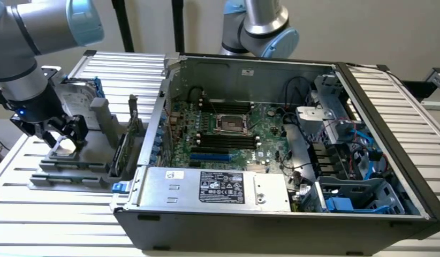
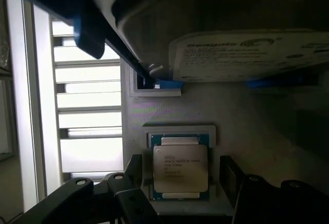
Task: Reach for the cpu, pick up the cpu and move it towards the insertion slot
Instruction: 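Pick up the cpu and move it towards the insertion slot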
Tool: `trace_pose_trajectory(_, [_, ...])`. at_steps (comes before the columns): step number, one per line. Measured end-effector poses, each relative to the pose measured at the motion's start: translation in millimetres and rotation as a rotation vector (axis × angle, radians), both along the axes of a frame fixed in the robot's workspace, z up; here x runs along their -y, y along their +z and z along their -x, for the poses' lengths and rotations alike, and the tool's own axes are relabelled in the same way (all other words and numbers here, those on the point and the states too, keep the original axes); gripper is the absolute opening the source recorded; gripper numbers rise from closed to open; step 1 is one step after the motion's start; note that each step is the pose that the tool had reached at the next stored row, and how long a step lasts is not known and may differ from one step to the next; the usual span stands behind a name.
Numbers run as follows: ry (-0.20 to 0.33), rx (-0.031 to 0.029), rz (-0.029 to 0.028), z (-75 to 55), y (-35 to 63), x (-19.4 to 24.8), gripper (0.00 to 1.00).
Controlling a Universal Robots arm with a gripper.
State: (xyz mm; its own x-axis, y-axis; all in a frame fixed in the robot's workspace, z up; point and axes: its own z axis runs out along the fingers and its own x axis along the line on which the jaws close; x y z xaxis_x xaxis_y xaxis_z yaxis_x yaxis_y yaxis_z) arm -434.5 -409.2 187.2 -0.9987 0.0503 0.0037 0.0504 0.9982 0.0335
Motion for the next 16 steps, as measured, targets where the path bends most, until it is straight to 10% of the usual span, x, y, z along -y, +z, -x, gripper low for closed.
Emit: trace_pose_trajectory(16, [0.000,-0.0011,0.0000,0.0,-1.6,-1.5,0.71])
